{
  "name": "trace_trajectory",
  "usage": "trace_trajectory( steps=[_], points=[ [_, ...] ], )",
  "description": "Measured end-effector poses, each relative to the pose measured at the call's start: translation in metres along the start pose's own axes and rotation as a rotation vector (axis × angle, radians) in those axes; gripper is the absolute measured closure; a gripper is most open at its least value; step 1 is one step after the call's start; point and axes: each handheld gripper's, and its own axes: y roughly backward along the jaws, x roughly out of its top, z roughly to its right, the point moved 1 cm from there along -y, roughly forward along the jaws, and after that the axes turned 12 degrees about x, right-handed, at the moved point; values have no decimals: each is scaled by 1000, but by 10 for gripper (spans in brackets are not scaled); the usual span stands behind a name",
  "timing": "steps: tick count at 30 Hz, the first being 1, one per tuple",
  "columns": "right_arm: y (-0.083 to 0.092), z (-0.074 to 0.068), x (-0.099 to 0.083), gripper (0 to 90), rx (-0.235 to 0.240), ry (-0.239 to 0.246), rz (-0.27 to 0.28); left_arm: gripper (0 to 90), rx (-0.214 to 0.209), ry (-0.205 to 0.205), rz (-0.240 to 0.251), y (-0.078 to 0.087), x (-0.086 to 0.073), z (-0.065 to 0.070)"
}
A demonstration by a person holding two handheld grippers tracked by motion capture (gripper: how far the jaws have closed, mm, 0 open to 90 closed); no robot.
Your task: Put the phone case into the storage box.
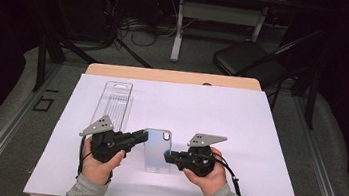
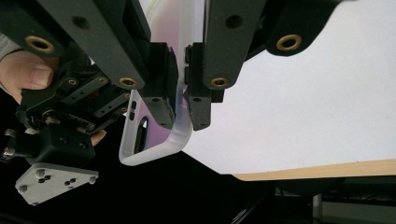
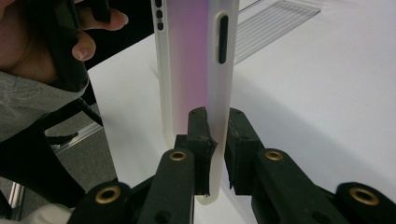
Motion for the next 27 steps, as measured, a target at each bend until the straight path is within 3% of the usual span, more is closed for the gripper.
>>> trace_trajectory(
  steps=[13, 27],
  points=[
    [-1, 0, 0, 801, 9, -6, 8, 835, -4, 16, -1, 0, 0, -1],
    [-1, 0, 0, 634, 7, -1, 22, 835, 8, 27, 1, 0, -1, -6]
  ],
)
